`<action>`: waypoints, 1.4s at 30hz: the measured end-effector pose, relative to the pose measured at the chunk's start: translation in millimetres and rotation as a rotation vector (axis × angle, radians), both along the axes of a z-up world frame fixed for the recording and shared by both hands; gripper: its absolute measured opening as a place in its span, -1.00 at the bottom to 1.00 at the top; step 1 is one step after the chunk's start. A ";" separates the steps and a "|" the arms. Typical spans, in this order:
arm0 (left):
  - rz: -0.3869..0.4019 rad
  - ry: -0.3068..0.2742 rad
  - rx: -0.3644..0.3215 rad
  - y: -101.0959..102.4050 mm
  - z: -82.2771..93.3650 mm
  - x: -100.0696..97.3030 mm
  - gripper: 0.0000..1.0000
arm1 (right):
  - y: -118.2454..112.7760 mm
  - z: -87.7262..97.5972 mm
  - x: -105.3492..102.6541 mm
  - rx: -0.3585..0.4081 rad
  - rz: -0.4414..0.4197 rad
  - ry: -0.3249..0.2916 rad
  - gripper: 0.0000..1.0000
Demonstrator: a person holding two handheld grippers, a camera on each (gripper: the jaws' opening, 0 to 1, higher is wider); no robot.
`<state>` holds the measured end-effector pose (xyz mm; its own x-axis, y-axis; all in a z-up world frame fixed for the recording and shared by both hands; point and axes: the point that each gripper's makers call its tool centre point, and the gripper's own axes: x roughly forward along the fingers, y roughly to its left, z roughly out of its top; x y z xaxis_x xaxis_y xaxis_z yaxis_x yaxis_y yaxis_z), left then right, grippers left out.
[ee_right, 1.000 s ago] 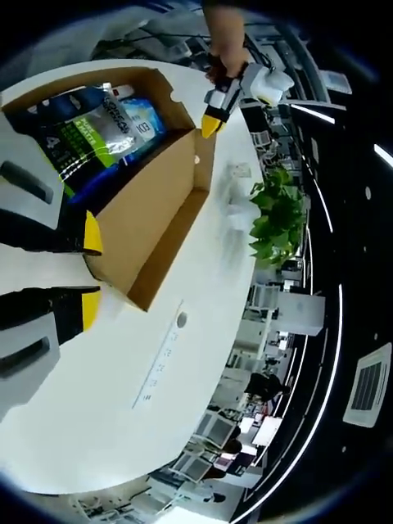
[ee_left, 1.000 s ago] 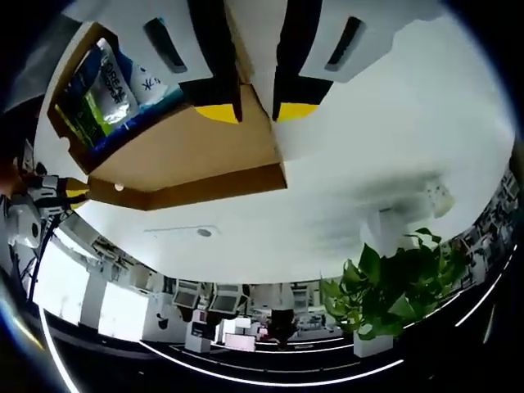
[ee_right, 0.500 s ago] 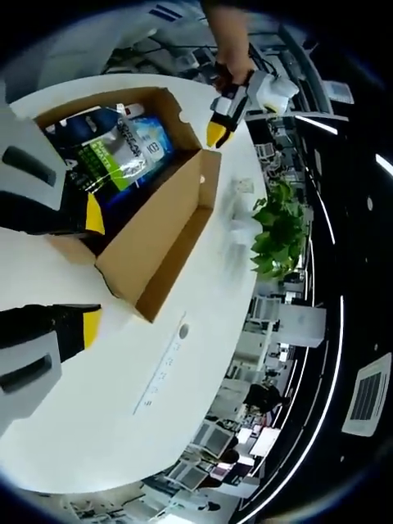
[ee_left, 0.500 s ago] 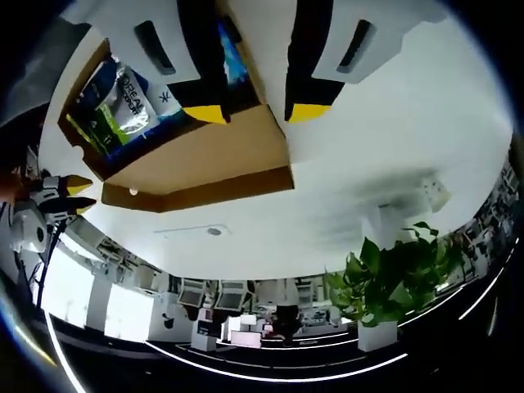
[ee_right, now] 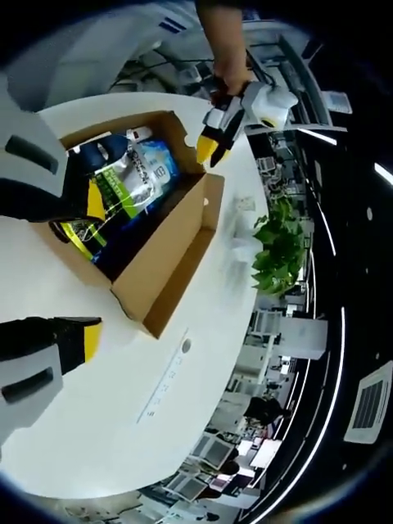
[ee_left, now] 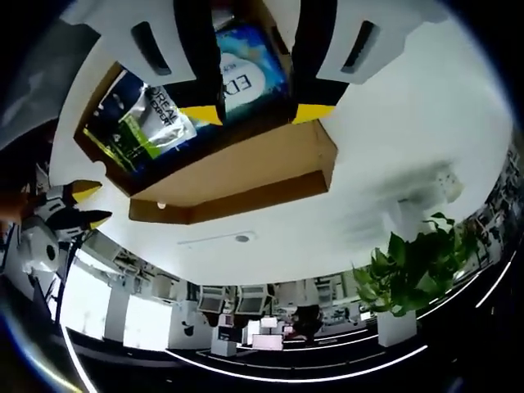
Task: Operate the shoe box by opening the lid, removing the specified soft item, and placing it in the target area until the item is outside and the box remains undamaged.
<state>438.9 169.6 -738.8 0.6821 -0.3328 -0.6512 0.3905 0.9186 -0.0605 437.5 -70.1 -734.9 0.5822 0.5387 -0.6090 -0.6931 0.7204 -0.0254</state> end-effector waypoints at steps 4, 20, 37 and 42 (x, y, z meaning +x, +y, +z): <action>-0.027 0.030 -0.014 -10.6 -8.0 -8.1 -0.37 | 1.2 0.6 -6.2 0.005 0.012 0.004 -0.06; -0.080 0.134 -0.123 -41.5 -30.8 -27.8 -0.31 | 6.4 -0.7 -32.4 0.031 0.039 0.028 0.16; -0.096 0.229 -0.208 -64.8 -51.0 -41.0 -0.32 | 2.5 -6.1 -53.9 0.042 0.056 0.025 0.28; -0.076 0.267 -0.265 -69.9 -54.6 -41.9 -0.36 | 3.0 -10.1 -60.2 0.057 0.065 0.039 0.28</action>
<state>397.0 99.8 -793.4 0.4674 -0.5561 -0.6873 0.3951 0.8268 -0.4003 377.3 -67.1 -744.9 0.5212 0.6093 -0.5975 -0.7383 0.6731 0.0423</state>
